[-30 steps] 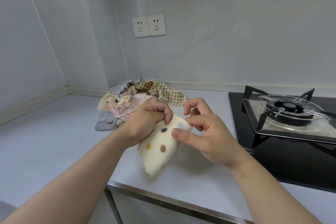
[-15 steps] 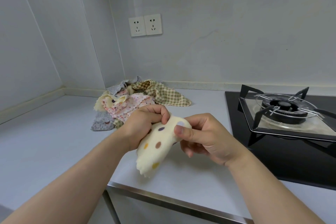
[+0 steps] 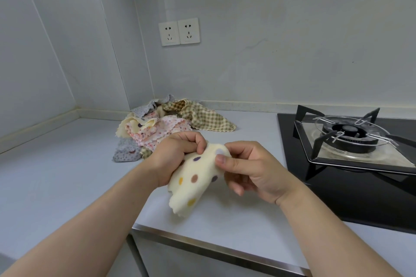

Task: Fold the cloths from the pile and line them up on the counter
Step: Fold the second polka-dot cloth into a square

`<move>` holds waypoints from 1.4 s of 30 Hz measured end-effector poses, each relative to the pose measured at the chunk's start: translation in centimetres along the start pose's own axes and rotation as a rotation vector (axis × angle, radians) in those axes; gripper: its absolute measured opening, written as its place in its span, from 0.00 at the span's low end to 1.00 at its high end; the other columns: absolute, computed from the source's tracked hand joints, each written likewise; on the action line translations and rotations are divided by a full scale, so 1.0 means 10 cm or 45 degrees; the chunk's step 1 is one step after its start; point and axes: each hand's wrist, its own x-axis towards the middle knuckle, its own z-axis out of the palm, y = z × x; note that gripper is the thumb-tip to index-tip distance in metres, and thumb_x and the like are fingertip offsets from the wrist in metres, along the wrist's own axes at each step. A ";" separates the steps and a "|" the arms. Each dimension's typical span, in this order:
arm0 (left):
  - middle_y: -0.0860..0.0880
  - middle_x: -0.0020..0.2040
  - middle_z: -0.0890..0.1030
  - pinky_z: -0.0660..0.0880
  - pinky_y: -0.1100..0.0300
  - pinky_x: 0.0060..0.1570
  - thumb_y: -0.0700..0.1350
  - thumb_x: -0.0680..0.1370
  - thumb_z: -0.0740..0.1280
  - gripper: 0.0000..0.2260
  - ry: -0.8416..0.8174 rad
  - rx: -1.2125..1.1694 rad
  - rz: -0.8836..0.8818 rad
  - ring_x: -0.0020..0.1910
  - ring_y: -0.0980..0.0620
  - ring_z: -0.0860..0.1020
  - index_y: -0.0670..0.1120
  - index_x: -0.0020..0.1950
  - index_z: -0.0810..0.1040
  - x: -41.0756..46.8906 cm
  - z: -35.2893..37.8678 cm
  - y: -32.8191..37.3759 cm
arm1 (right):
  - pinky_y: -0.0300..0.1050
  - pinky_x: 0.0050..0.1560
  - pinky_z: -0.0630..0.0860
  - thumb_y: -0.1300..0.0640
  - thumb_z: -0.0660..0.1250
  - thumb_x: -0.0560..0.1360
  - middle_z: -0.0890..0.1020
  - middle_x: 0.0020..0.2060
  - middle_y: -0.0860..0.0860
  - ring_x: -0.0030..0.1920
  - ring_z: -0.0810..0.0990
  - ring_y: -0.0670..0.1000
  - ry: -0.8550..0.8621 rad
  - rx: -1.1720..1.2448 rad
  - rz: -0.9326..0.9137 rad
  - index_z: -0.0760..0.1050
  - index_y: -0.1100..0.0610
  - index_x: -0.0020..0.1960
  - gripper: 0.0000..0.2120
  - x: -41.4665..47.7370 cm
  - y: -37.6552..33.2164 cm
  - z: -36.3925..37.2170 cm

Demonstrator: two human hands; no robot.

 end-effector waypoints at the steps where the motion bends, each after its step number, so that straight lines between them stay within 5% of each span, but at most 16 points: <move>1: 0.37 0.37 0.77 0.74 0.52 0.35 0.34 0.74 0.62 0.12 -0.002 0.001 -0.001 0.36 0.36 0.77 0.43 0.32 0.76 0.01 0.01 -0.01 | 0.43 0.26 0.53 0.54 0.70 0.74 0.82 0.36 0.56 0.24 0.67 0.51 0.041 0.016 -0.015 0.84 0.53 0.43 0.05 0.01 0.02 -0.01; 5: 0.39 0.35 0.78 0.73 0.59 0.30 0.29 0.76 0.59 0.18 0.071 -0.024 0.021 0.33 0.41 0.78 0.44 0.31 0.78 0.03 0.03 -0.03 | 0.45 0.30 0.51 0.50 0.73 0.72 0.77 0.38 0.61 0.28 0.64 0.48 0.160 0.105 -0.063 0.83 0.62 0.48 0.15 0.03 0.06 -0.06; 10: 0.42 0.29 0.79 0.72 0.64 0.24 0.26 0.77 0.57 0.18 0.025 0.027 0.004 0.26 0.50 0.79 0.41 0.33 0.77 -0.01 0.13 -0.01 | 0.43 0.29 0.50 0.52 0.71 0.73 0.75 0.36 0.57 0.28 0.61 0.47 0.175 0.163 0.017 0.84 0.57 0.46 0.09 0.04 0.06 -0.06; 15: 0.42 0.34 0.79 0.71 0.60 0.28 0.30 0.78 0.57 0.18 0.147 0.048 0.009 0.30 0.45 0.76 0.44 0.34 0.77 0.00 0.07 -0.03 | 0.39 0.25 0.56 0.49 0.73 0.72 0.76 0.31 0.50 0.31 0.67 0.48 0.347 0.144 0.099 0.80 0.53 0.35 0.11 0.07 0.03 -0.06; 19: 0.47 0.33 0.80 0.72 0.62 0.27 0.32 0.80 0.57 0.19 0.308 0.114 0.116 0.30 0.49 0.77 0.46 0.35 0.79 0.01 0.04 0.01 | 0.37 0.35 0.67 0.42 0.65 0.79 0.76 0.35 0.47 0.32 0.72 0.42 0.698 -0.495 0.152 0.77 0.63 0.36 0.25 0.16 0.11 -0.03; 22: 0.51 0.33 0.80 0.71 0.63 0.25 0.33 0.80 0.58 0.17 0.387 0.295 0.238 0.29 0.53 0.76 0.45 0.37 0.79 0.00 0.09 0.03 | 0.37 0.44 0.69 0.40 0.63 0.79 0.78 0.42 0.47 0.39 0.75 0.44 0.681 -0.790 0.108 0.77 0.65 0.38 0.27 0.18 0.19 -0.04; 27: 0.54 0.36 0.78 0.69 0.64 0.27 0.32 0.78 0.59 0.16 0.342 0.512 0.396 0.30 0.57 0.73 0.44 0.36 0.80 -0.03 0.08 0.14 | 0.30 0.47 0.67 0.49 0.75 0.73 0.75 0.53 0.45 0.44 0.74 0.38 0.383 -0.761 0.006 0.83 0.56 0.44 0.10 0.13 0.18 -0.05; 30: 0.51 0.34 0.77 0.68 0.66 0.26 0.31 0.77 0.58 0.16 0.265 0.515 0.335 0.27 0.57 0.72 0.43 0.36 0.80 -0.04 0.06 0.15 | 0.29 0.45 0.65 0.52 0.77 0.71 0.71 0.50 0.45 0.42 0.72 0.37 0.364 -0.794 -0.171 0.81 0.62 0.40 0.13 0.10 0.18 -0.01; 33: 0.46 0.33 0.78 0.71 0.63 0.27 0.30 0.78 0.58 0.17 0.127 0.337 0.164 0.28 0.52 0.75 0.43 0.36 0.79 -0.05 0.05 0.11 | 0.33 0.44 0.64 0.46 0.74 0.70 0.72 0.46 0.43 0.40 0.71 0.40 0.277 -0.619 -0.242 0.82 0.54 0.35 0.12 0.08 0.10 0.01; 36: 0.42 0.34 0.80 0.75 0.60 0.28 0.30 0.79 0.58 0.17 0.045 0.169 0.037 0.29 0.47 0.77 0.44 0.35 0.79 -0.03 0.04 0.06 | 0.43 0.47 0.73 0.50 0.73 0.73 0.78 0.44 0.48 0.43 0.76 0.49 0.183 -0.324 -0.255 0.85 0.53 0.37 0.08 0.05 0.04 0.03; 39: 0.40 0.36 0.81 0.76 0.56 0.33 0.31 0.78 0.58 0.16 0.015 0.126 0.000 0.31 0.44 0.79 0.43 0.36 0.79 -0.02 0.04 0.04 | 0.38 0.30 0.63 0.52 0.70 0.74 0.74 0.30 0.48 0.30 0.65 0.50 0.171 -0.199 -0.175 0.84 0.54 0.37 0.10 0.04 0.01 0.05; 42: 0.41 0.34 0.81 0.75 0.58 0.31 0.30 0.78 0.59 0.17 -0.016 0.101 -0.019 0.29 0.45 0.78 0.44 0.35 0.79 -0.03 0.07 0.05 | 0.35 0.25 0.60 0.52 0.70 0.77 0.74 0.30 0.54 0.26 0.61 0.48 0.139 -0.107 -0.063 0.83 0.60 0.39 0.13 0.03 0.01 0.06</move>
